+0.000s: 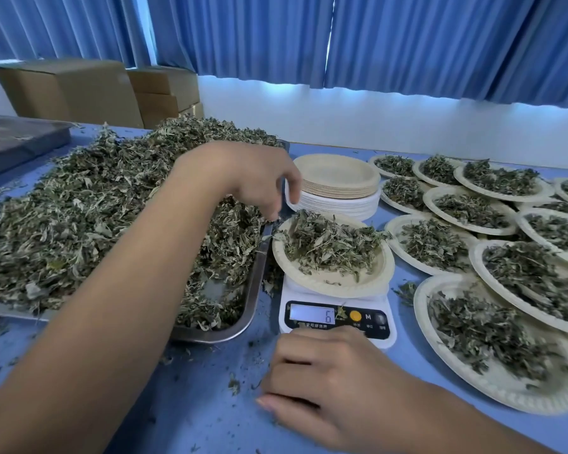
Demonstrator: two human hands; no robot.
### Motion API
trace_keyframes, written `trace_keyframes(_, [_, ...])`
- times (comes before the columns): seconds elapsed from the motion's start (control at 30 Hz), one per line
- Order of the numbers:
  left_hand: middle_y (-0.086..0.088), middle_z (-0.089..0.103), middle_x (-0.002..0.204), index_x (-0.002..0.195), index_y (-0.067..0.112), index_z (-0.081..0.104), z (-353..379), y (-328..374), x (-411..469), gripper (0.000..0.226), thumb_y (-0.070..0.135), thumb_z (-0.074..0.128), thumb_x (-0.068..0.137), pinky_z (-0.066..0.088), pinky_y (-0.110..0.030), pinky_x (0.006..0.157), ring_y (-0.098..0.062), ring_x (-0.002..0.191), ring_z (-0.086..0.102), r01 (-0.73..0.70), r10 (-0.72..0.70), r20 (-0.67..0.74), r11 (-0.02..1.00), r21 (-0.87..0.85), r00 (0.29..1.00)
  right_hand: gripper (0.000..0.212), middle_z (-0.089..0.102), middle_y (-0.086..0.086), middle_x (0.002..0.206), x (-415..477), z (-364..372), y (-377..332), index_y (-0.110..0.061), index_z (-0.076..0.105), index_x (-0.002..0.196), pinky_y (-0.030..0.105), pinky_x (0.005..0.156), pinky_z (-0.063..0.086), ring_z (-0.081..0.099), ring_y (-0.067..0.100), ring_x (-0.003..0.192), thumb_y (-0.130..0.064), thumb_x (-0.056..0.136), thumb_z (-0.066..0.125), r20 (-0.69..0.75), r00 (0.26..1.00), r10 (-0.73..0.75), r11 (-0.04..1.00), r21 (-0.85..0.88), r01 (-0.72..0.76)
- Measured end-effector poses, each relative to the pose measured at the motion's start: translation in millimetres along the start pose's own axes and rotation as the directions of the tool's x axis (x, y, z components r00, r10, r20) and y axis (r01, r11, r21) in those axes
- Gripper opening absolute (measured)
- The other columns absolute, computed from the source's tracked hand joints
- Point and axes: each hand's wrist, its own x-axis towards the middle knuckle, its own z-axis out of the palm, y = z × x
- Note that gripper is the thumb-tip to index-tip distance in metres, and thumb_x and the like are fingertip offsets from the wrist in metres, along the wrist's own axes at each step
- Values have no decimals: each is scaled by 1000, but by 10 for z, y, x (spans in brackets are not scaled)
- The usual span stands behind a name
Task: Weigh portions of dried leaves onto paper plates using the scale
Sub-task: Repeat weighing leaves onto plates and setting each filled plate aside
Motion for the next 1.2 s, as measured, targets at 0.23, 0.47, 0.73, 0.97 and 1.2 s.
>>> trace_keyframes(0.23, [0,71,96,103,25,70,103,-483,58,45,37,91,66,57,-36,76,-16,82,67,283,-283,94,959,4,955,35,55,-5,87,1,2,-2,-21,72,90,35,65,47,50,13,77,-41,107,49,-2,1000,-8,1000,-21,8])
trace_keyframes(0.47, [-11,71,106,110,20,67,316,-566,199,46,28,91,70,52,-35,70,-22,79,61,258,-250,186,966,-20,950,32,56,-5,87,6,28,8,-21,73,91,36,62,47,50,14,76,-39,106,52,-21,1000,-17,1000,-19,17])
trace_keyframes(0.73, [10,69,60,70,16,60,326,-562,238,26,14,85,79,43,-31,58,-15,56,51,231,-227,180,973,-1,957,31,56,-6,86,3,48,19,-21,73,89,35,62,46,49,13,75,-38,106,54,-43,999,-33,999,-21,33])
trace_keyframes(0.97, [4,77,78,85,15,72,270,-509,186,15,1,77,81,55,-46,90,-25,91,72,212,-212,95,977,12,973,32,56,-7,87,-8,42,34,-22,73,90,34,62,45,48,11,75,-39,106,52,-29,998,-49,999,-12,49])
trace_keyframes(1.2, [5,68,68,83,17,71,199,-339,166,17,6,84,77,50,-30,64,-14,63,59,76,-93,-116,986,-149,989,30,50,-10,69,-39,-83,121,-14,69,76,17,56,38,45,6,59,-25,103,59,-474,874,105,994,18,-110])
